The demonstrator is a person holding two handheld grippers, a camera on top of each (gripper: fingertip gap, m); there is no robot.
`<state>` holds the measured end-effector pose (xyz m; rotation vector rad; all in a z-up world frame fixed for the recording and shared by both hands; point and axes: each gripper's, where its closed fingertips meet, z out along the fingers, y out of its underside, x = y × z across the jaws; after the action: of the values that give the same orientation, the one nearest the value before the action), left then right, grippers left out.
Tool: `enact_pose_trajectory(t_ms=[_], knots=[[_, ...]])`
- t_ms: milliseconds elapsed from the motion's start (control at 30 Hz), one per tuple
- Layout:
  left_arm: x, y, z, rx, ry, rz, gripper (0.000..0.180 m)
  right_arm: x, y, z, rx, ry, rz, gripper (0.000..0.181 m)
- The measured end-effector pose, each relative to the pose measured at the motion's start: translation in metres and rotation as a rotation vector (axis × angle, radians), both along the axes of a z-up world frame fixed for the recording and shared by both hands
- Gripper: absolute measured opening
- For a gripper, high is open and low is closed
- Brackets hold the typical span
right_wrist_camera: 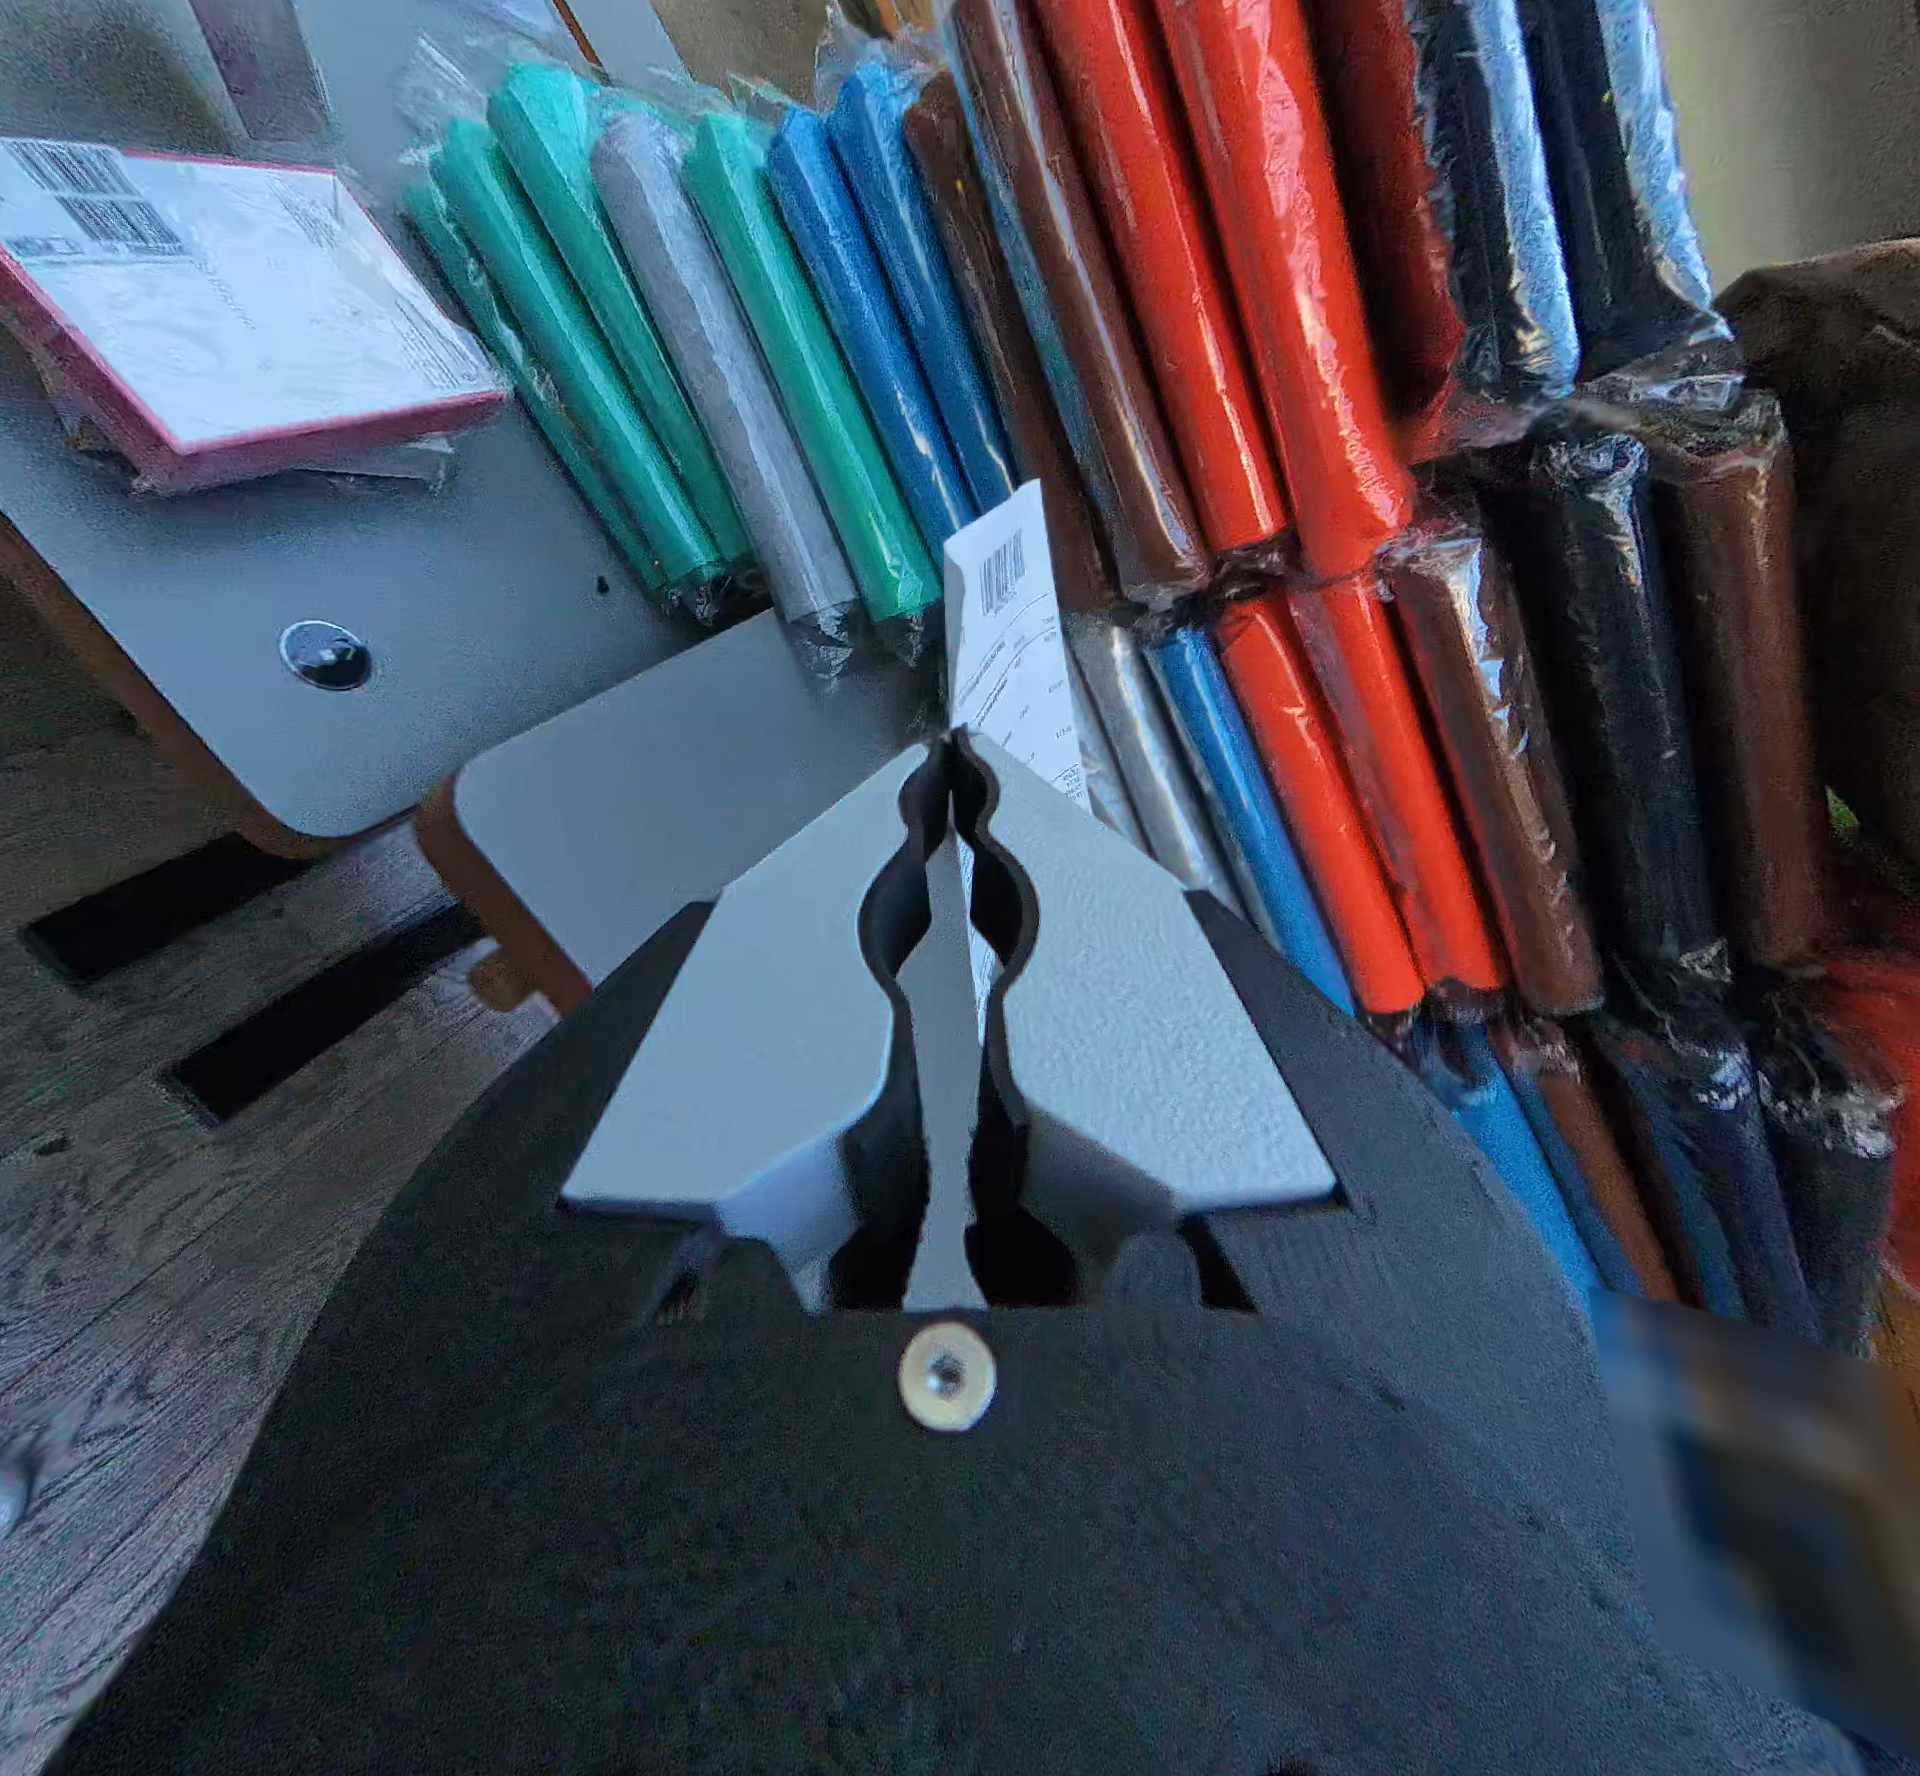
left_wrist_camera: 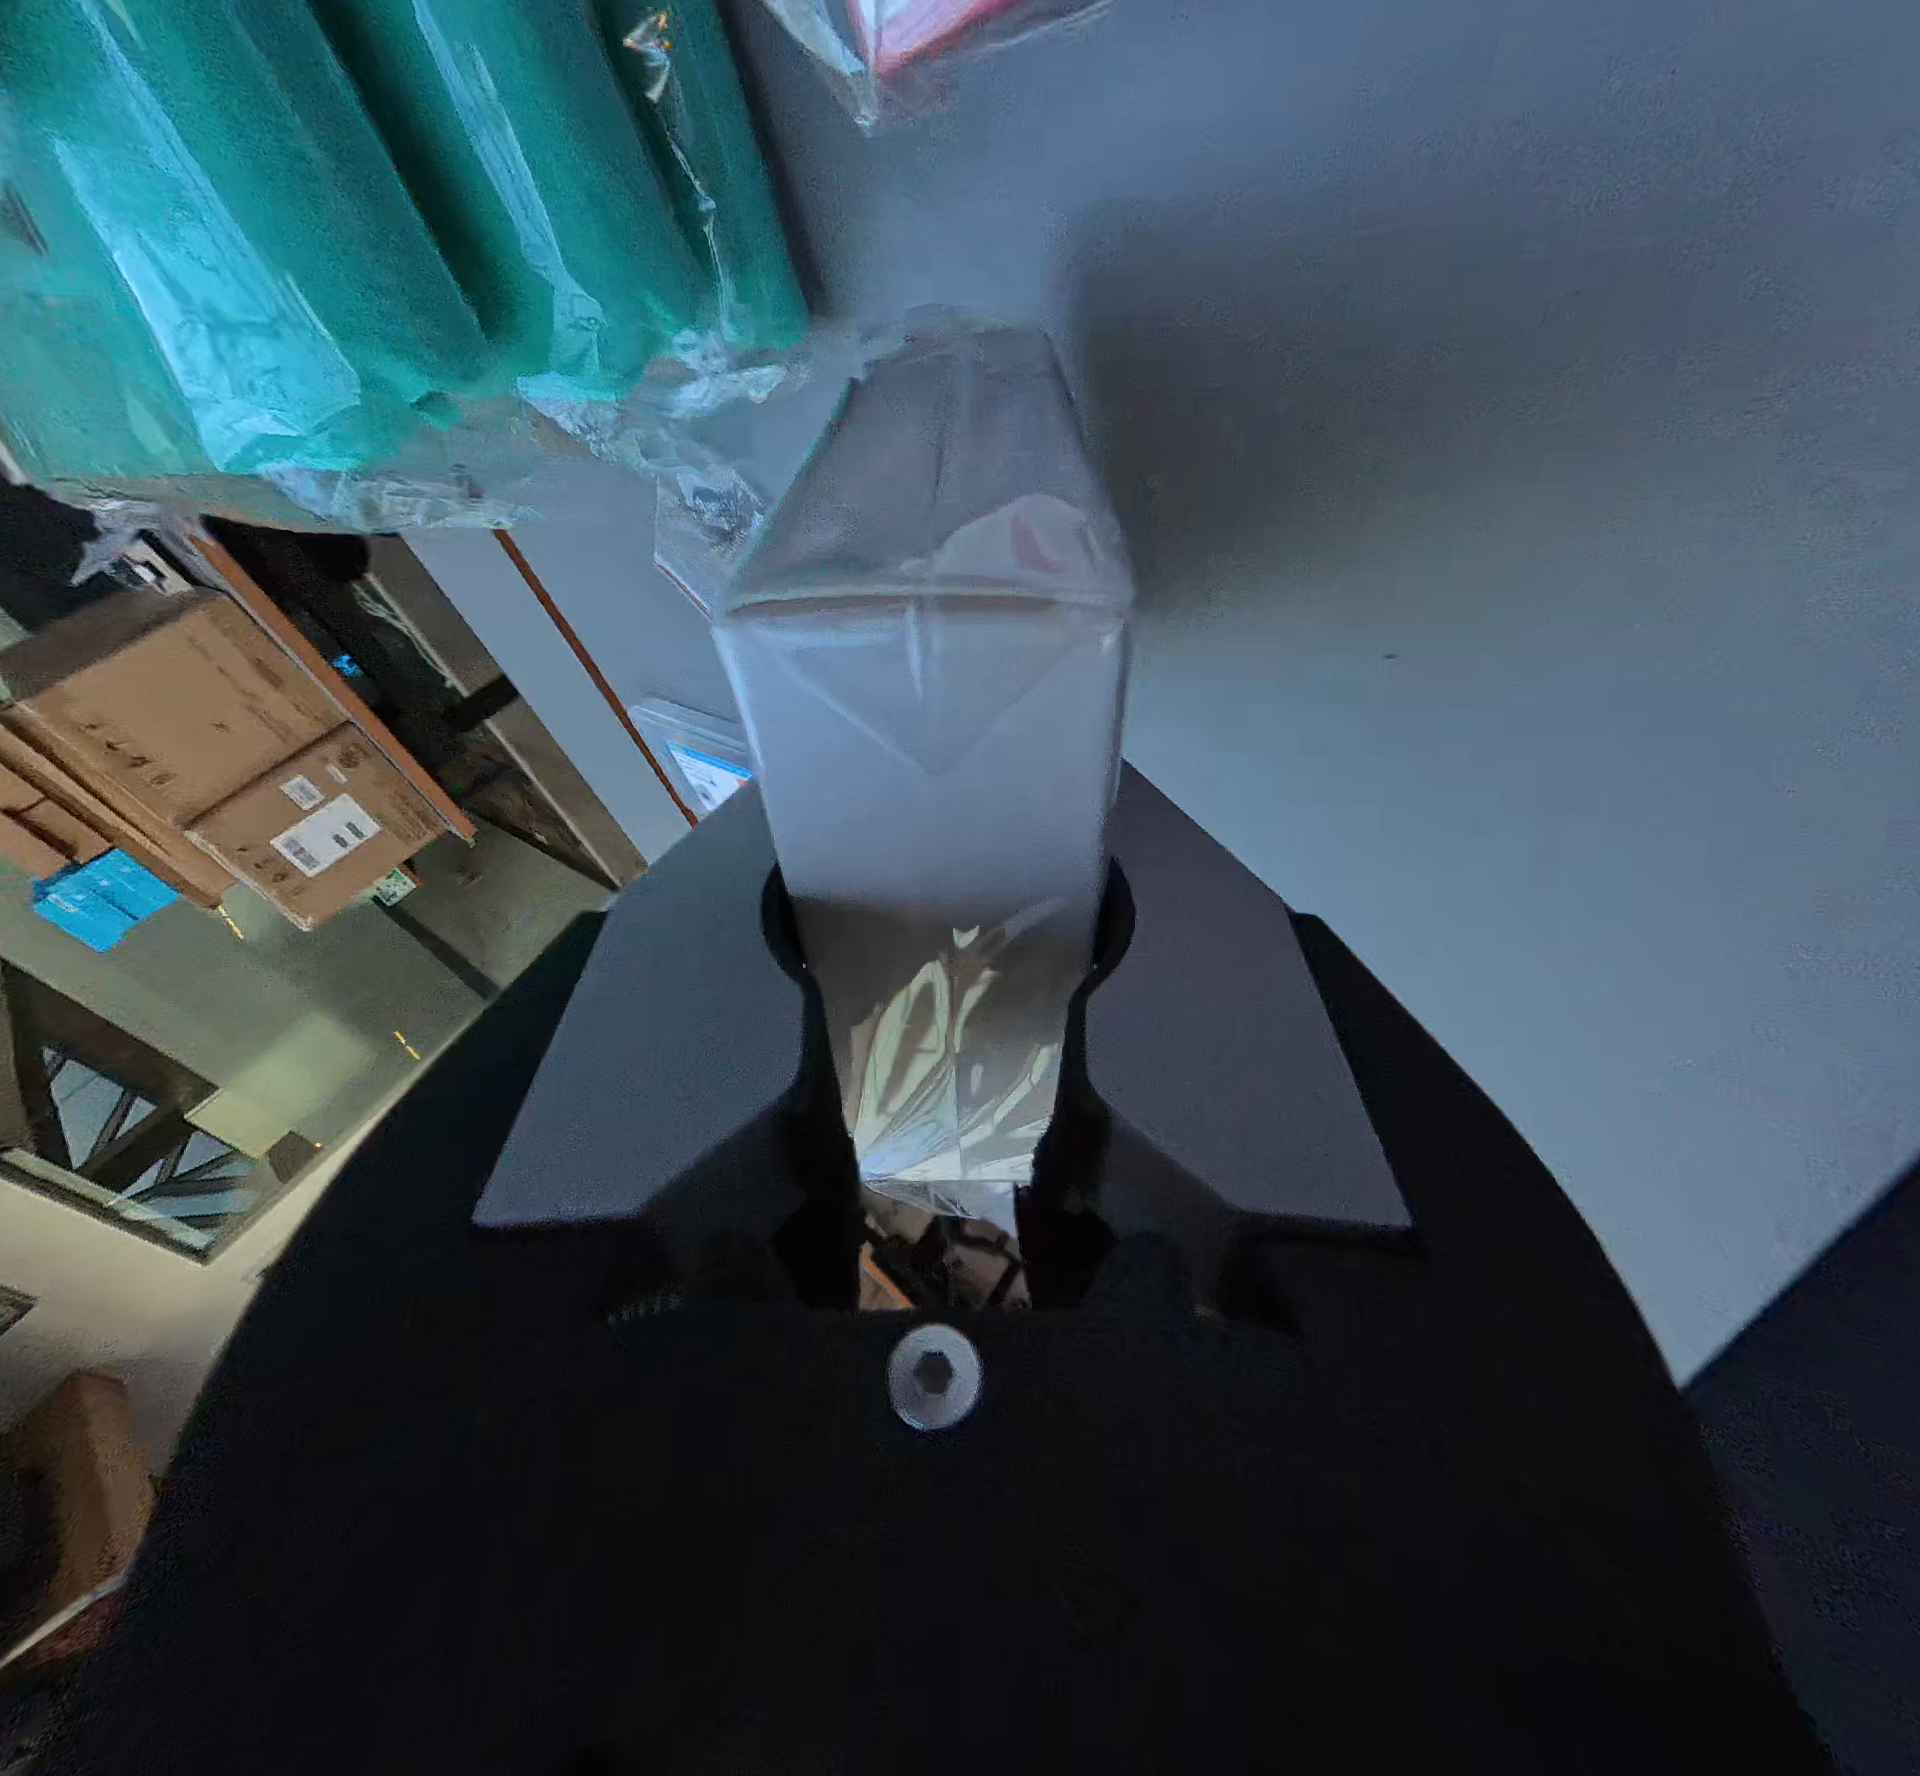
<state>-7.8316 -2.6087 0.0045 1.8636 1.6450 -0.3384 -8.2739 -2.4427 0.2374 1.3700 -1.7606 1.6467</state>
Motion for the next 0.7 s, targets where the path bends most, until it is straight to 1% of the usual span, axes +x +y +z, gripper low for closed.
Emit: enact_pose_trajectory(t_ms=[33, 100, 200, 333, 433, 533, 567, 633, 700], knots=[[0.003, -0.004, -0.008, -0.014, 0.030, -0.012, 0.043, 0.014, 0.013, -0.004, 0.019, 0.003, -0.056, 0.000], [0.005, -0.004, -0.023, -0.012, 0.091, -0.016, 0.043, 0.041, 0.037, -0.009, 0.085, -0.011, -0.137, 0.000], [0.001, -0.010, -0.029, -0.074, 0.155, -0.067, 0.044, 0.067, 0.065, -0.002, 0.128, 0.006, -0.233, 0.000], [-0.004, -0.004, -0.035, -0.148, 0.129, -0.091, 0.049, 0.088, 0.086, 0.014, 0.140, 0.016, -0.331, 0.000], [-0.007, 0.013, -0.047, -0.126, 0.146, -0.111, 0.057, 0.102, 0.096, 0.025, 0.128, 0.053, -0.367, 0.001], [-0.007, 0.027, -0.059, -0.067, 0.146, -0.127, 0.072, 0.113, 0.106, 0.030, 0.119, 0.059, -0.399, 0.000], [-0.007, 0.035, -0.064, -0.022, 0.160, -0.125, 0.074, 0.116, 0.111, 0.030, 0.118, 0.058, -0.410, 0.000], [-0.008, 0.053, -0.072, 0.095, 0.202, -0.092, 0.079, 0.118, 0.123, 0.028, 0.125, 0.052, -0.434, 0.000], [-0.017, 0.074, -0.067, 0.254, 0.306, -0.030, 0.084, 0.116, 0.135, 0.025, 0.134, 0.036, -0.467, 0.000]])
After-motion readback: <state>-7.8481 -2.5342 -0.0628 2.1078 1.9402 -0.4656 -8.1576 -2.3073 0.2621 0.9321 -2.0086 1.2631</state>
